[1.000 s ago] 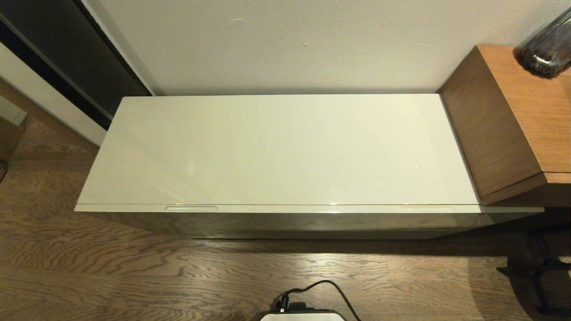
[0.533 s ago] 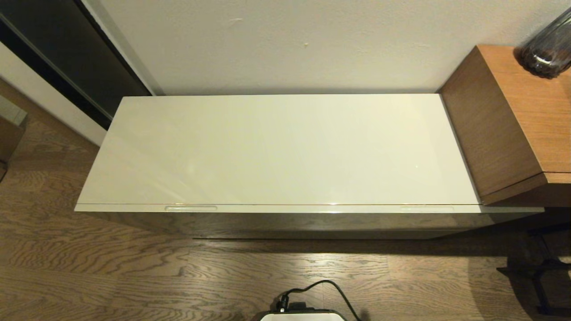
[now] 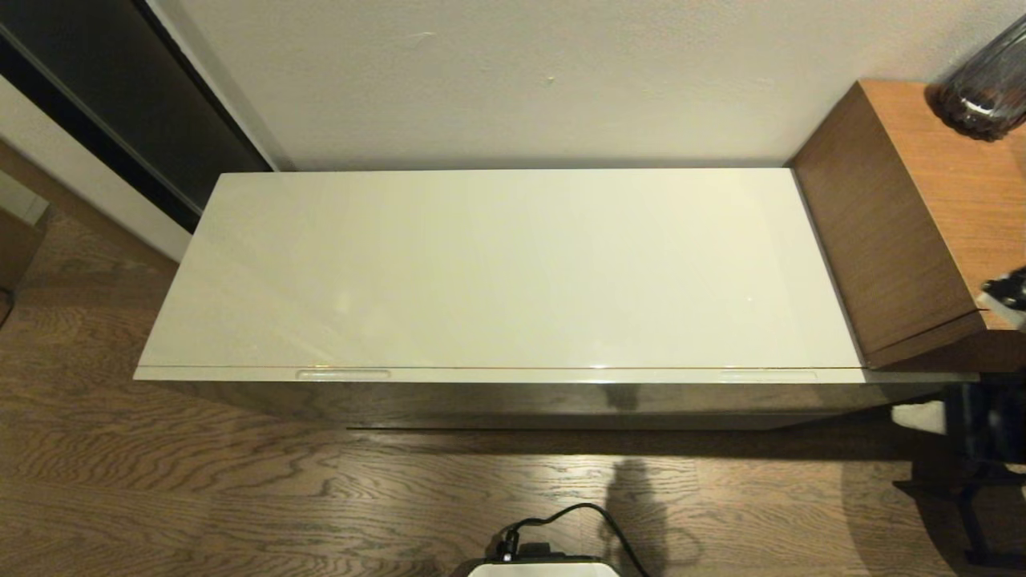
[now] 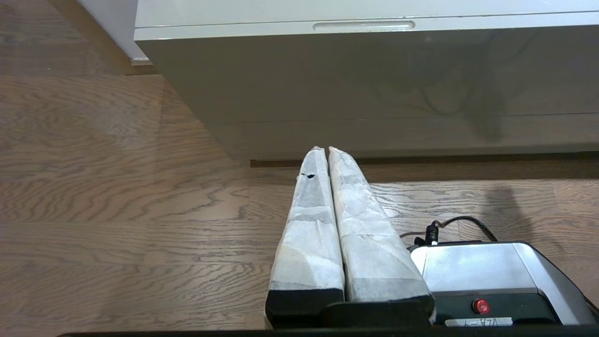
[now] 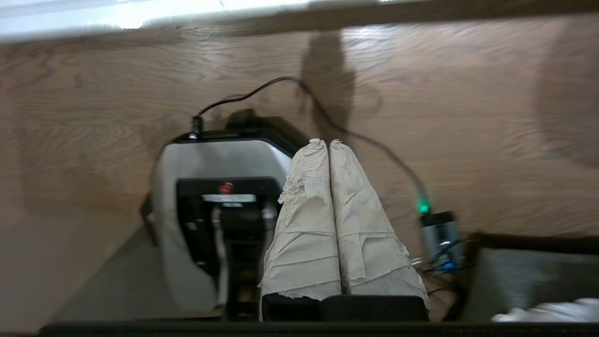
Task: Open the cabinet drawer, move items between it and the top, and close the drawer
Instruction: Open the drawer
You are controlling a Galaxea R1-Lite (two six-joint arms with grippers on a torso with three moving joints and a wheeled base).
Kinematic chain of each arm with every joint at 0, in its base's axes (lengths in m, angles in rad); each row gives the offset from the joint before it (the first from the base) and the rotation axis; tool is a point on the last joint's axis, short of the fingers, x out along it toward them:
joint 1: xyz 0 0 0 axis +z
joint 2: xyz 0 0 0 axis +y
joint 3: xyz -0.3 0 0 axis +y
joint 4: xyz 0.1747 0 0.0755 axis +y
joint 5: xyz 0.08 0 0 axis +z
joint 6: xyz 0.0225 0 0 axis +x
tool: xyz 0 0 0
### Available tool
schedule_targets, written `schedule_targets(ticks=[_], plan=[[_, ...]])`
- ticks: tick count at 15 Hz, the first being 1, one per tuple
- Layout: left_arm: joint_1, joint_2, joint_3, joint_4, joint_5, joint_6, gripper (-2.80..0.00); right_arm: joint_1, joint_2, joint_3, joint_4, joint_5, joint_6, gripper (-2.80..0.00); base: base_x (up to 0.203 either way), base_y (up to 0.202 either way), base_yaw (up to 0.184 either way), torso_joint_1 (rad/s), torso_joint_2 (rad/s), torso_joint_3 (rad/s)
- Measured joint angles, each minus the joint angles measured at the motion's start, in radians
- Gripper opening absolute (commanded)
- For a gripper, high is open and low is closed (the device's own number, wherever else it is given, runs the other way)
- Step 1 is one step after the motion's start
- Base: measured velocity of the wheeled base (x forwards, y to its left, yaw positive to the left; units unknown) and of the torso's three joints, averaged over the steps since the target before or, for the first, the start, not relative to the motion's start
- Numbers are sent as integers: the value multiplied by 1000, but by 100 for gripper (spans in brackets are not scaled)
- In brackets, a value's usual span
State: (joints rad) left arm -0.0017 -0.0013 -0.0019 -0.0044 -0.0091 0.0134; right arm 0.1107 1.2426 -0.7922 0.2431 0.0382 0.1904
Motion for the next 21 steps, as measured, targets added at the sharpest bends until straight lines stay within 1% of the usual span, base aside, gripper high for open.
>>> schedule_targets(ticks=[3, 5, 6, 14, 21], plan=[[0, 0, 0, 0, 0, 0, -280, 89, 256, -57, -160, -60, 93, -280, 0, 0, 0, 0, 0, 0], [0, 0, 0, 0, 0, 0, -280, 118, 375, -95, -275, -110, 128, -280, 0, 0, 0, 0, 0, 0], [0, 0, 0, 0, 0, 0, -280, 125, 410, -108, -299, -118, 137, -280, 0, 0, 0, 0, 0, 0], [0, 1, 0, 1, 0, 0, -280, 129, 500, -141, -310, -120, 182, -280, 0, 0, 0, 0, 0, 0], [0, 0, 0, 1, 0, 0, -280, 128, 521, -138, -311, -119, 186, -280, 0, 0, 0, 0, 0, 0]])
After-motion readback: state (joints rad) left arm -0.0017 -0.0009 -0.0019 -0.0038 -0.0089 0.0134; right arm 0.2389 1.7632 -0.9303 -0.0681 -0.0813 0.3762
